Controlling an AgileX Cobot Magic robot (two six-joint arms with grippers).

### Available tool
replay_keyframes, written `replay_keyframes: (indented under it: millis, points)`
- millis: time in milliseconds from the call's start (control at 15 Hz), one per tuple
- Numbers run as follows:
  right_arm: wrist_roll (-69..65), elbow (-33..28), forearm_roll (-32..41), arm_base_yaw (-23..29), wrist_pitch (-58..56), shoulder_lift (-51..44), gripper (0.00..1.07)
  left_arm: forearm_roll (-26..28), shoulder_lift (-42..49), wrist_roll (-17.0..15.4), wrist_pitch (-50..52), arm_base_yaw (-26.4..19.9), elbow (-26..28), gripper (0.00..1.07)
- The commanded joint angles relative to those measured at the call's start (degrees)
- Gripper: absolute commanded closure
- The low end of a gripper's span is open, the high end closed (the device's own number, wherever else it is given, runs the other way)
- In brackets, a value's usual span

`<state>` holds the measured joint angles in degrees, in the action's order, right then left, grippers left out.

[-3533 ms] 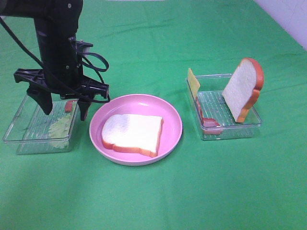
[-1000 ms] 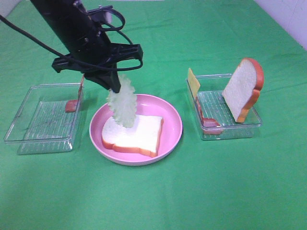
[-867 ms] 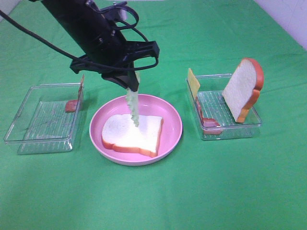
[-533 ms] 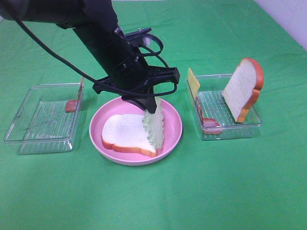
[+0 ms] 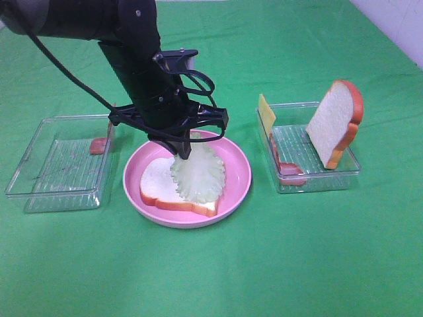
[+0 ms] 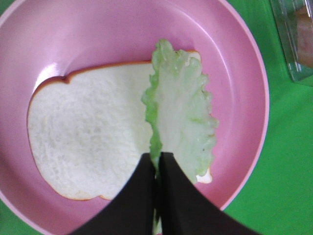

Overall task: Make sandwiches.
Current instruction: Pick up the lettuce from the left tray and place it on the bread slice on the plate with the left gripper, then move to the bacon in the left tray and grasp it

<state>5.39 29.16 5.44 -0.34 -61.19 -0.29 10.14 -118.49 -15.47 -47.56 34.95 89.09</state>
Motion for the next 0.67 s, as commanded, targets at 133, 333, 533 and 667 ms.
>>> replay_keyframes:
  millis: [133, 333, 533, 667]
  points:
    - [0.69, -0.11, -0.23, -0.23, 0.46, -0.74, 0.37, -2.29, -0.06, -1.38, -1.20, 0.11, -0.46, 0.80]
    - [0.69, -0.11, -0.23, -0.23, 0.46, -0.74, 0.37, -7.28, 0.06, -5.67, -2.23, 0.11, -0.46, 0.50]
    - [0.69, -0.11, -0.23, -0.23, 0.46, -0.74, 0.37, -11.92, 2.81, -8.48, -2.06, 0.11, -0.40, 0.37]
    - [0.69, -0.11, -0.23, -0.23, 0.46, -0.74, 0.37, -11.92, 4.30, -8.48, -2.75, 0.11, 0.46, 0.37]
